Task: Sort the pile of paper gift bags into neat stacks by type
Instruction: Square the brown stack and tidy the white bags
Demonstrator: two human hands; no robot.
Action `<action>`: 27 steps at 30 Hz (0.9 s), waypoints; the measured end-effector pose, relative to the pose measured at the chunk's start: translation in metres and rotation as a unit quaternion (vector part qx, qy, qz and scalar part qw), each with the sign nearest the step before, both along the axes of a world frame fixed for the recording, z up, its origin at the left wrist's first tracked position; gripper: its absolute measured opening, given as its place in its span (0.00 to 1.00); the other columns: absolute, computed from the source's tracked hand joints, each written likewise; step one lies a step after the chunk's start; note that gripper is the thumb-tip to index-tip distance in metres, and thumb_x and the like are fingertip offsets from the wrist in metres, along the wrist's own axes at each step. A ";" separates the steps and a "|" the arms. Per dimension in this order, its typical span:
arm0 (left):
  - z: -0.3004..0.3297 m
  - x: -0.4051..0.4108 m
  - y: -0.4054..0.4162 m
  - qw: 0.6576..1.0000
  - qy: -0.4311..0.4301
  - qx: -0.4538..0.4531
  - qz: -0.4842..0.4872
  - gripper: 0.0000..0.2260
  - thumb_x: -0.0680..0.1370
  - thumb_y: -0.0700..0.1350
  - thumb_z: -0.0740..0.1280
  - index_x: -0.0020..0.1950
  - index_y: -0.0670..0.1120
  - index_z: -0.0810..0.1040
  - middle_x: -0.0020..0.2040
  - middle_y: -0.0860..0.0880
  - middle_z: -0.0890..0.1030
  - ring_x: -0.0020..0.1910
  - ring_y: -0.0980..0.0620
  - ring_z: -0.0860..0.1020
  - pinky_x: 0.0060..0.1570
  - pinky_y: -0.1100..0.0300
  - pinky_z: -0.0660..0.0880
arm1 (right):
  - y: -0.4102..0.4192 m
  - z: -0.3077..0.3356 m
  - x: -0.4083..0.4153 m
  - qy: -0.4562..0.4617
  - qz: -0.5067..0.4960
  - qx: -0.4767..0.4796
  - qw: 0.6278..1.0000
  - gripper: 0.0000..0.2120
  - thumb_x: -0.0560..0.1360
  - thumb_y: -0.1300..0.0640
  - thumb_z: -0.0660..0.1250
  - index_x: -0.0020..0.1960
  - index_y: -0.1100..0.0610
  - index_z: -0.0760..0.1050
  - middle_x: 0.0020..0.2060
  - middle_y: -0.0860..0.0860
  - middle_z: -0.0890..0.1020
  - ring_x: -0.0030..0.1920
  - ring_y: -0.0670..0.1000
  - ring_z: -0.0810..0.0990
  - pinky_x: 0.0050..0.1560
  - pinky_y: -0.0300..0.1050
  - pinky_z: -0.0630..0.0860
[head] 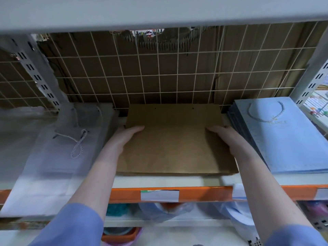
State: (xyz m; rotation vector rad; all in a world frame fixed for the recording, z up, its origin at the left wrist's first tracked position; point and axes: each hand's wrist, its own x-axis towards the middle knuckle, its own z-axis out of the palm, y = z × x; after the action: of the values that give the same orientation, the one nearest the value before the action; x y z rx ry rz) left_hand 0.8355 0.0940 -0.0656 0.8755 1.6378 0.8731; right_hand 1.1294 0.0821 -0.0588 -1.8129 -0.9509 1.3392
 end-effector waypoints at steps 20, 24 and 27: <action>-0.009 0.021 -0.006 0.790 0.554 0.262 -0.038 0.28 0.77 0.53 0.64 0.75 0.50 0.59 0.76 0.43 0.59 0.74 0.39 0.57 0.68 0.41 0.64 | 0.005 -0.017 -0.012 -0.465 0.070 0.280 0.837 0.31 0.77 0.43 0.60 0.75 0.52 0.57 0.73 0.59 0.62 0.73 0.60 0.58 0.71 0.58 0.59; -0.015 0.038 -0.012 0.769 0.558 0.272 -0.153 0.23 0.80 0.54 0.57 0.75 0.53 0.61 0.77 0.46 0.57 0.76 0.42 0.52 0.73 0.45 0.54 | 0.004 -0.022 -0.019 -0.512 0.184 0.278 0.791 0.27 0.78 0.39 0.53 0.74 0.48 0.60 0.75 0.55 0.60 0.76 0.57 0.54 0.74 0.55 0.52; -0.020 0.040 -0.006 0.785 0.539 0.240 -0.189 0.23 0.81 0.57 0.52 0.76 0.55 0.57 0.78 0.48 0.55 0.77 0.45 0.51 0.74 0.49 0.49 | 0.010 -0.019 -0.019 -0.509 0.210 0.258 0.793 0.26 0.79 0.40 0.52 0.75 0.46 0.57 0.75 0.54 0.58 0.76 0.56 0.53 0.75 0.53 0.50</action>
State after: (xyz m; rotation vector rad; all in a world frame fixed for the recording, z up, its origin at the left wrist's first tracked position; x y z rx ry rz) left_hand 0.8760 0.0883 -0.0859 2.2843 2.0427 0.4799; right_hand 1.1105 0.0924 -0.0773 -1.8614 -2.1274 0.0876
